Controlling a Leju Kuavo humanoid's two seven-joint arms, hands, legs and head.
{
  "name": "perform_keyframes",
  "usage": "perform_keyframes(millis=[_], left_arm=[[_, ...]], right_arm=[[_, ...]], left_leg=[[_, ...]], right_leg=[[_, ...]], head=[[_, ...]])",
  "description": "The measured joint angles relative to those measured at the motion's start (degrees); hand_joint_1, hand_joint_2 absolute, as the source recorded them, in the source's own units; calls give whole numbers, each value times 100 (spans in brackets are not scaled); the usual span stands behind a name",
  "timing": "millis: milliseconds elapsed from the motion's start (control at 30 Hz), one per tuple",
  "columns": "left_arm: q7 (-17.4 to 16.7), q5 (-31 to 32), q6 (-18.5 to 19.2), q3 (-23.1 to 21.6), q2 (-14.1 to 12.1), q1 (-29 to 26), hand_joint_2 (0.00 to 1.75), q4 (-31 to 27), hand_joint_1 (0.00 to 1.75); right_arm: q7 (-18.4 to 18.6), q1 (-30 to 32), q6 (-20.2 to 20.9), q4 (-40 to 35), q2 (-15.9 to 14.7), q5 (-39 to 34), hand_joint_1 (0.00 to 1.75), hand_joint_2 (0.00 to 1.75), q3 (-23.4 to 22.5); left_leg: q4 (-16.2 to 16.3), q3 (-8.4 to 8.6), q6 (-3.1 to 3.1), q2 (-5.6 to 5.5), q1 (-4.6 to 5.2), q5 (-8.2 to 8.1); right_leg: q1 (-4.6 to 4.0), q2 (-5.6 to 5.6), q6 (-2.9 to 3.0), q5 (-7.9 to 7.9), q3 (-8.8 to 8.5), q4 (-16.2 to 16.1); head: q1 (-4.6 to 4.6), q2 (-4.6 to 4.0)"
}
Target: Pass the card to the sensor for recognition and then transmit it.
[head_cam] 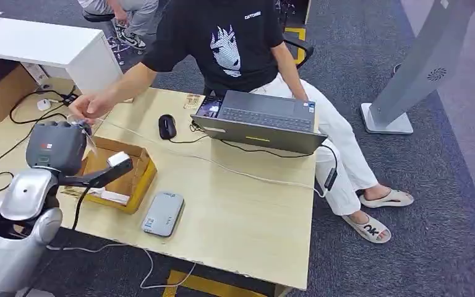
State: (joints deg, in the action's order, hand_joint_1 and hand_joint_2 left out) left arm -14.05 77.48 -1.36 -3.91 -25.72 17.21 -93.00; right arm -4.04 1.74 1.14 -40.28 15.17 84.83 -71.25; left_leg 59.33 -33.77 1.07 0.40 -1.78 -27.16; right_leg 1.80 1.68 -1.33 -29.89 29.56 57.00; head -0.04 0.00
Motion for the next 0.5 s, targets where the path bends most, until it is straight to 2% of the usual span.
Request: perform_keyframes(millis=[133,500], left_arm=[[-9,0,-26,57,-39,228,175,0,175],[-15,-2,-131,66,-39,336,175,0,175]], right_arm=[[0,5,9,-22,11,0,0,175,-37],[44,9,22,-29,17,99,0,175,-59]], left_leg=[[0,0,0,3,0,0],[0,0,0,2,0,0]], right_leg=[[0,-2,0,0,1,0],[0,-2,0,0,2,0]], head=[[0,0],[2,0]])
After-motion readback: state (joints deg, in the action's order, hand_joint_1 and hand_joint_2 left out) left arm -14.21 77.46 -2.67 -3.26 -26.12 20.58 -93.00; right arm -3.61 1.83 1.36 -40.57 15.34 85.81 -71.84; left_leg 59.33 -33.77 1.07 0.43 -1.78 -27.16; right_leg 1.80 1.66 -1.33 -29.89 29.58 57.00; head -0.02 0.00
